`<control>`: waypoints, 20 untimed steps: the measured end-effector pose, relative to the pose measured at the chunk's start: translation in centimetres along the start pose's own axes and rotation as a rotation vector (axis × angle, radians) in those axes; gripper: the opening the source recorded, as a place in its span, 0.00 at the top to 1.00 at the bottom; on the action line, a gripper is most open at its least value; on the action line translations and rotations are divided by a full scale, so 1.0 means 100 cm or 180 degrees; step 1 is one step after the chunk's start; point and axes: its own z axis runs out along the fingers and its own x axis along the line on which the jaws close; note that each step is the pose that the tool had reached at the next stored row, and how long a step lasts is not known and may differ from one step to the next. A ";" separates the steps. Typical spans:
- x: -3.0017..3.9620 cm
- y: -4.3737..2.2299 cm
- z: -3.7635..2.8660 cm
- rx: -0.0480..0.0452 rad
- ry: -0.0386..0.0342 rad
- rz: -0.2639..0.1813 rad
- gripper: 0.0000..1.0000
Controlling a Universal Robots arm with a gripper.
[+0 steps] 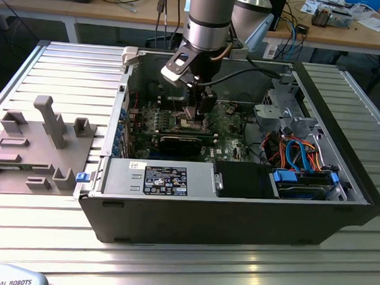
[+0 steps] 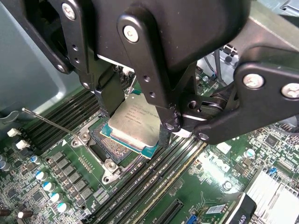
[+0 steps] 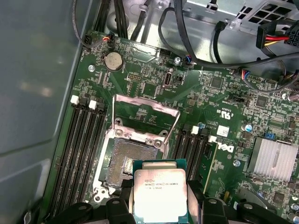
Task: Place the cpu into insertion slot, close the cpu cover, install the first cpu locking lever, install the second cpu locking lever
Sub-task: 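Place the cpu into insertion slot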
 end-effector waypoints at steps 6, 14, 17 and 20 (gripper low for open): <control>0.0000 0.0000 0.0001 0.0001 0.0000 0.0020 0.46; 0.0000 0.0000 0.0001 0.0001 0.0000 0.0051 0.46; 0.0000 0.0000 0.0001 0.0002 0.0000 0.0063 0.46; 0.0000 0.0000 0.0002 0.0002 0.0000 0.0073 0.46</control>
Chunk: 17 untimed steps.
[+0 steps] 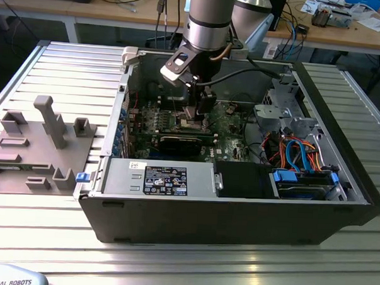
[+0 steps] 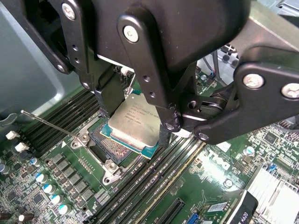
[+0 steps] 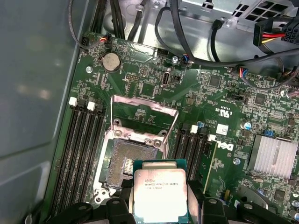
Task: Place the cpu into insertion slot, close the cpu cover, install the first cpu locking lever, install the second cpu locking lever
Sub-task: 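Place the cpu into insertion slot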
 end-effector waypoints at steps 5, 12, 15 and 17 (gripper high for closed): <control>0.0000 0.0000 0.0000 0.0000 0.0000 0.0017 0.46; 0.0000 0.0000 0.0001 0.0001 0.0000 0.0038 0.46; 0.0000 0.0000 0.0001 0.0001 0.0001 0.0049 0.46; 0.0000 0.0000 0.0001 0.0001 0.0000 0.0054 0.46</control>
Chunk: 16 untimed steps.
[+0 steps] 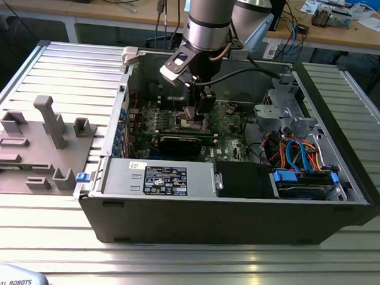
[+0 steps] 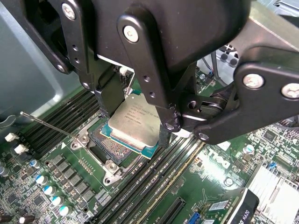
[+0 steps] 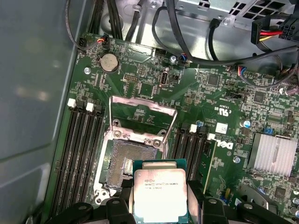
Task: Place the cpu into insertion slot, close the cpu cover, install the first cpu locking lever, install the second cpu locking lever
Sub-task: 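Place the cpu into insertion slot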
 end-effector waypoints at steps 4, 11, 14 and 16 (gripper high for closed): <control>0.0000 0.0000 0.0001 0.0000 0.0000 0.0014 0.46; 0.0000 0.0000 0.0001 0.0001 0.0000 0.0043 0.46; 0.0000 0.0000 0.0002 0.0001 0.0000 0.0053 0.46; 0.0000 0.0000 0.0002 0.0001 0.0000 0.0059 0.46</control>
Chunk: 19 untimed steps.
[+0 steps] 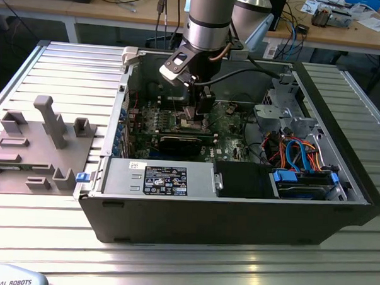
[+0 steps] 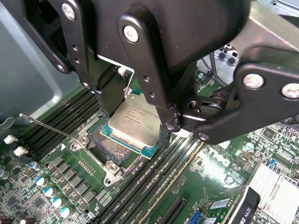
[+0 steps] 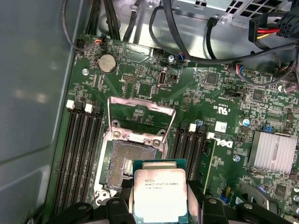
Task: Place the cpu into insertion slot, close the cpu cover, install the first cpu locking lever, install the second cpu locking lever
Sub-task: 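Place the cpu into insertion slot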
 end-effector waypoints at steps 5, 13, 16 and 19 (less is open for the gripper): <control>0.0000 0.0000 0.0001 0.0001 0.0000 0.0021 0.46; 0.0000 0.0000 0.0002 0.0001 0.0000 0.0056 0.46; 0.0000 0.0000 0.0002 0.0002 0.0000 0.0068 0.46; 0.0000 0.0000 0.0002 0.0002 0.0000 0.0081 0.46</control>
